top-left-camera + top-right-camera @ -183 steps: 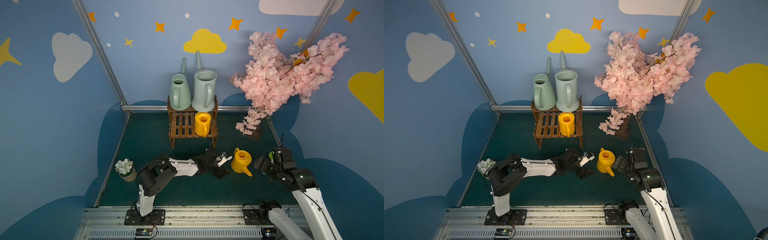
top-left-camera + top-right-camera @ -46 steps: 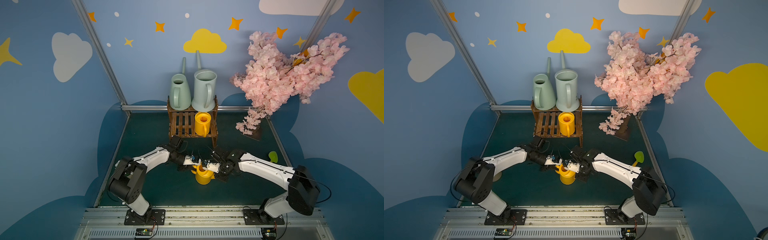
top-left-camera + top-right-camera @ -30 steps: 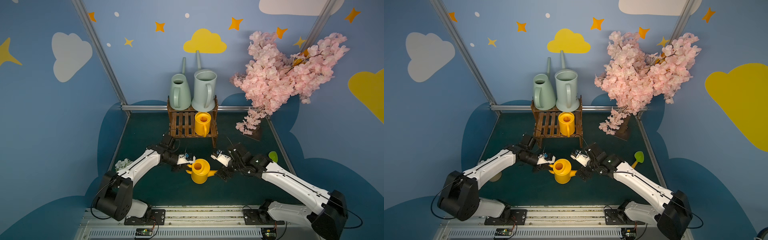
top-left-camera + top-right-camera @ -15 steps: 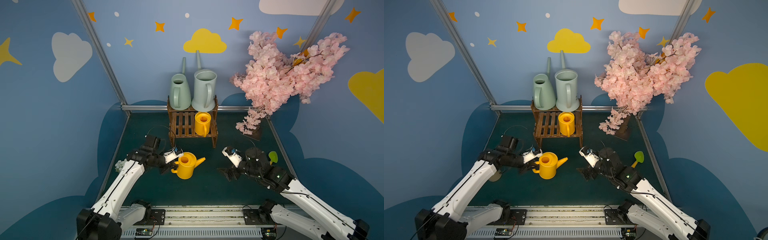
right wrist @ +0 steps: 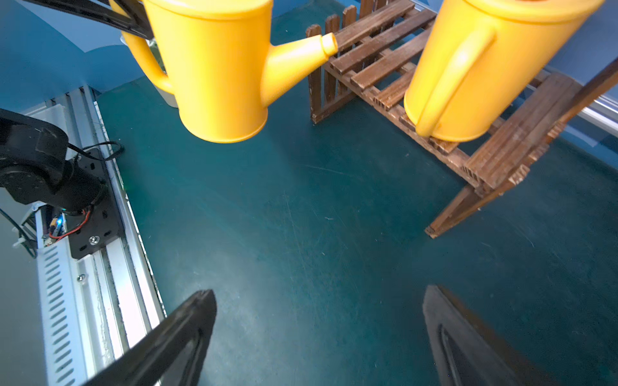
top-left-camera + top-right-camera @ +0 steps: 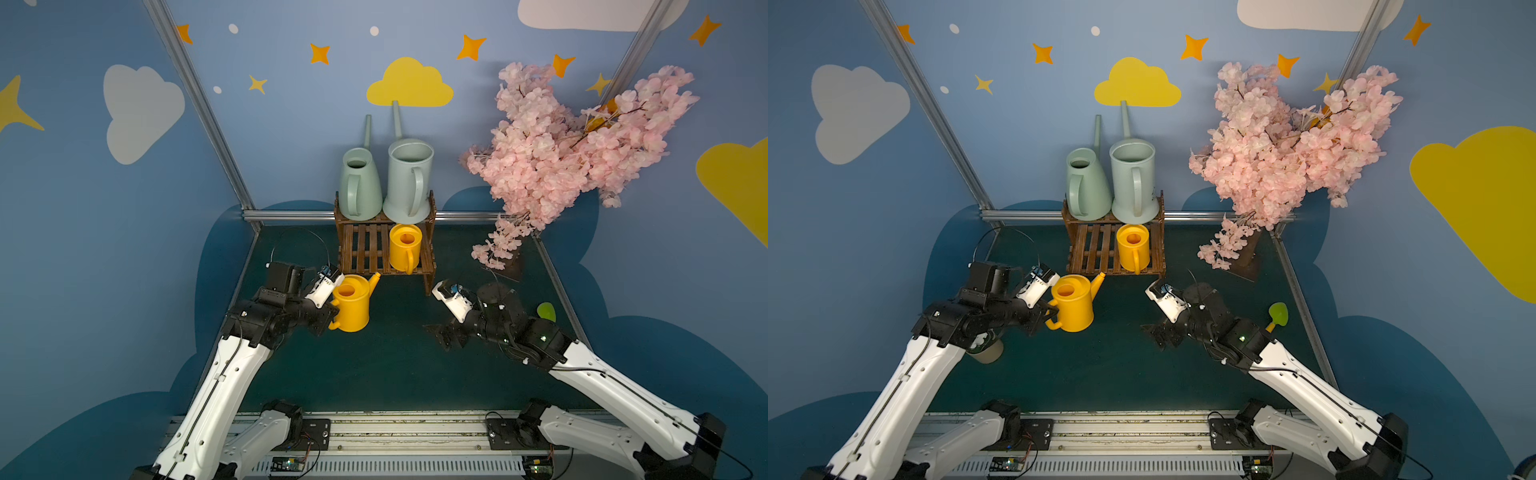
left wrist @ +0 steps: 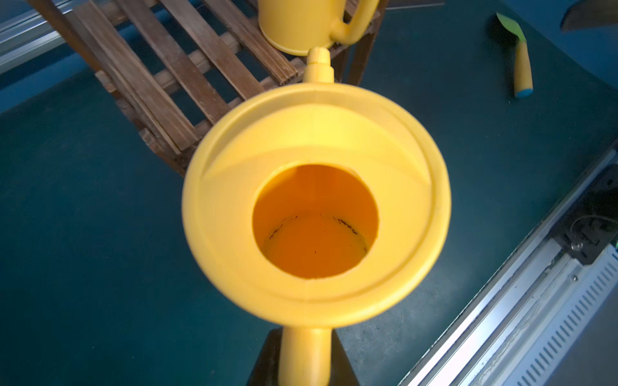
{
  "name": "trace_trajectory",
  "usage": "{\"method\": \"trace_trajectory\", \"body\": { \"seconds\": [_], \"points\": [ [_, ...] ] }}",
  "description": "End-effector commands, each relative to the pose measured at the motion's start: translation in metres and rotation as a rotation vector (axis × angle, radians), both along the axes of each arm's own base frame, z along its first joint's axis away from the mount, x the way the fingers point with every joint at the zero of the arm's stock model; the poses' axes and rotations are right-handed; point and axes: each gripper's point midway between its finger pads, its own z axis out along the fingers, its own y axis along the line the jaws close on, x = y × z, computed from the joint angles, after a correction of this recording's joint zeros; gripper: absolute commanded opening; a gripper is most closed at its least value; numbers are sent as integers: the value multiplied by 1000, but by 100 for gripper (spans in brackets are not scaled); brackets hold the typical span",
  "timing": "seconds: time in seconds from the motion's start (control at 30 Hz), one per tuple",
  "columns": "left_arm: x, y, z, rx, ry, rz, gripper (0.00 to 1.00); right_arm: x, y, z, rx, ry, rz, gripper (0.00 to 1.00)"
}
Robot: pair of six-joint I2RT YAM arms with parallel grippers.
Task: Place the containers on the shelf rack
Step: 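Place the container on the shelf.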
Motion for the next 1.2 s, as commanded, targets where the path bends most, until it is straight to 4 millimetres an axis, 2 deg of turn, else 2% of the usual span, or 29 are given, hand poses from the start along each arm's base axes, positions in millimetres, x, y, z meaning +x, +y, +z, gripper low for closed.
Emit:
{"method": "trace_trajectory", "body": {
  "seconds": [0.0,0.1,0.17,0.3,0.57,0.87,1.17],
  "points": [
    [20,9,18,-57,-13,209,2,5,18,22,17,-57,-10,98],
    [33,9,20,-36,-20,284,2,1,33,29,2,-83,11,98],
    [38,3,22,-35,-23,287,2,-1,39,32,-7,-94,20,98],
    [50,-5,31,-32,-57,315,2,-2,47,36,-11,-114,17,98],
    [67,-21,37,-37,-100,349,2,-1,48,39,-8,-128,-4,98],
    [100,-49,40,-28,-141,338,2,-3,49,39,-11,-136,-9,98],
    [120,-52,31,-4,-154,370,2,-3,44,40,-12,-145,-22,98]
  ]
}}
